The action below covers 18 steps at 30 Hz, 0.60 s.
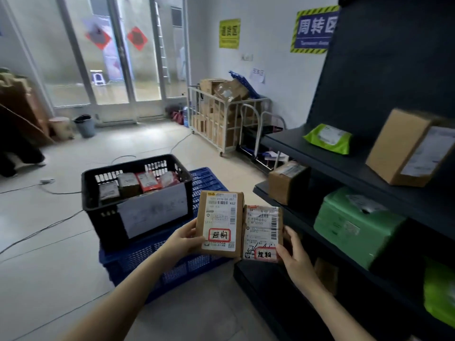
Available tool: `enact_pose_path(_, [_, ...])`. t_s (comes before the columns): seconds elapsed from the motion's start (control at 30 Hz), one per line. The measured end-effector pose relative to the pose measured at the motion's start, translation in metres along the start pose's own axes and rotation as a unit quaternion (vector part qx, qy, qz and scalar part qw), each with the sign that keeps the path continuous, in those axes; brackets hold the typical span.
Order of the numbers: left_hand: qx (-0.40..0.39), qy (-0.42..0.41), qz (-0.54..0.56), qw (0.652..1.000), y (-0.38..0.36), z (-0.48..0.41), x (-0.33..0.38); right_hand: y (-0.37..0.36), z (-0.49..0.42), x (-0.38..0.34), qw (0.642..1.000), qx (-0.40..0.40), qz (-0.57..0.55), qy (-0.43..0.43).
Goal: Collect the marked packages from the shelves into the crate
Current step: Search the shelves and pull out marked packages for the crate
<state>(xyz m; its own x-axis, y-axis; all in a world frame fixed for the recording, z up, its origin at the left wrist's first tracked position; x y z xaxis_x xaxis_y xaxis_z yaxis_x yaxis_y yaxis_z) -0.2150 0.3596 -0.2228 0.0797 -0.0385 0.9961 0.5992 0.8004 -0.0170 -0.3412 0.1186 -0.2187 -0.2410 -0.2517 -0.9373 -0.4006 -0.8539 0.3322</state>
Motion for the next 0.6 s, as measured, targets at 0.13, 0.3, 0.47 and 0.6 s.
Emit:
enact_pose_path(0.13, [0.042, -0.012, 0.008, 0.999, 0.057, 0.004, 0.007, -0.052, -0.027, -0.031, 0.999, -0.019, 0.002, 0.036])
enact_pose_path(0.3, [0.079, -0.027, 0.023, 0.996, 0.136, -0.003, 0.016, -0.128, -0.073, -0.063, 0.997, -0.064, -0.006, 0.050])
enact_pose_path(0.47, [0.118, -0.030, 0.025, 0.992, 0.227, -0.026, 0.019, -0.209, -0.126, -0.102, 0.995, -0.081, 0.000, 0.062])
enact_pose_path(0.6, [0.133, -0.026, 0.022, 0.991, 0.290, -0.044, 0.015, -0.268, -0.164, -0.122, 0.995, -0.090, -0.018, 0.048])
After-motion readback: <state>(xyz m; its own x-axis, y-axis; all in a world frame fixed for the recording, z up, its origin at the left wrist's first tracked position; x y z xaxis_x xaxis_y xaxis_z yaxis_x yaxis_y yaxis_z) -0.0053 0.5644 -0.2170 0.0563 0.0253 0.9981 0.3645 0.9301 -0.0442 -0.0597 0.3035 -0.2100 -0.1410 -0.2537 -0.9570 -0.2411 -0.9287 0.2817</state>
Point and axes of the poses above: each hand's wrist, its own z-axis away from the middle knuckle, its own y-axis out of the back of the hand, x = y × z, the point moved 8 cm from there along -z, towards the middle knuckle, and after that the axes turned 8 degrees about -y, right-handed, at the moved point
